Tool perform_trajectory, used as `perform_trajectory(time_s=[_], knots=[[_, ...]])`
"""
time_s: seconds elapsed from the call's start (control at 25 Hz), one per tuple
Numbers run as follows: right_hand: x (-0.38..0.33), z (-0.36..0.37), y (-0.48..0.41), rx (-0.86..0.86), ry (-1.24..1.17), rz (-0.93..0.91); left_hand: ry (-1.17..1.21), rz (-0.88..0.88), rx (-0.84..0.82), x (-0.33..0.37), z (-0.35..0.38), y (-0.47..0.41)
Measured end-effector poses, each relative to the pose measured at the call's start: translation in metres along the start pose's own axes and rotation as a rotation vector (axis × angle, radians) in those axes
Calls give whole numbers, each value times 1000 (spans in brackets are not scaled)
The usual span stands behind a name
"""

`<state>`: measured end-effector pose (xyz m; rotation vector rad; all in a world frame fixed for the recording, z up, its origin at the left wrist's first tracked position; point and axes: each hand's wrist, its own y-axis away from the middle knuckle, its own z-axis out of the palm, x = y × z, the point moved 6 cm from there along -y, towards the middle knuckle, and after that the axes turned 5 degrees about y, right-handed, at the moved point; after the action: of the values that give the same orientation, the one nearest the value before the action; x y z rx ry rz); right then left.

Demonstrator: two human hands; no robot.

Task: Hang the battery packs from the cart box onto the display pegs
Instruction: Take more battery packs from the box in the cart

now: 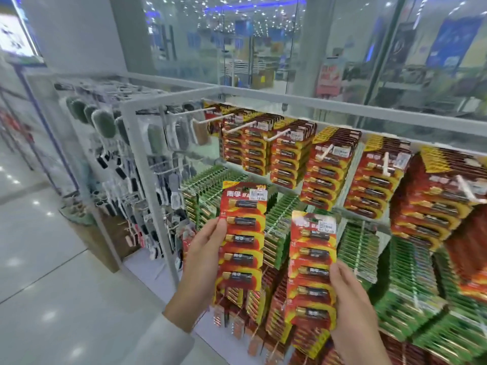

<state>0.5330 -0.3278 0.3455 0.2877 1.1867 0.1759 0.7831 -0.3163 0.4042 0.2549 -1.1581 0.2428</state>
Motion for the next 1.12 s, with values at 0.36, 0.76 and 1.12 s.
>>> perform_trajectory(time_s=[0.36, 0.76, 1.12], knots=[[-21, 4, -2, 118, 75, 4, -69, 91, -156, 51, 52, -83], [-18, 12, -6, 225, 29, -25, -34, -20, -225, 38, 60, -132], [-90, 4, 31, 337, 50, -314, -94, 5, -218, 16, 116, -201]])
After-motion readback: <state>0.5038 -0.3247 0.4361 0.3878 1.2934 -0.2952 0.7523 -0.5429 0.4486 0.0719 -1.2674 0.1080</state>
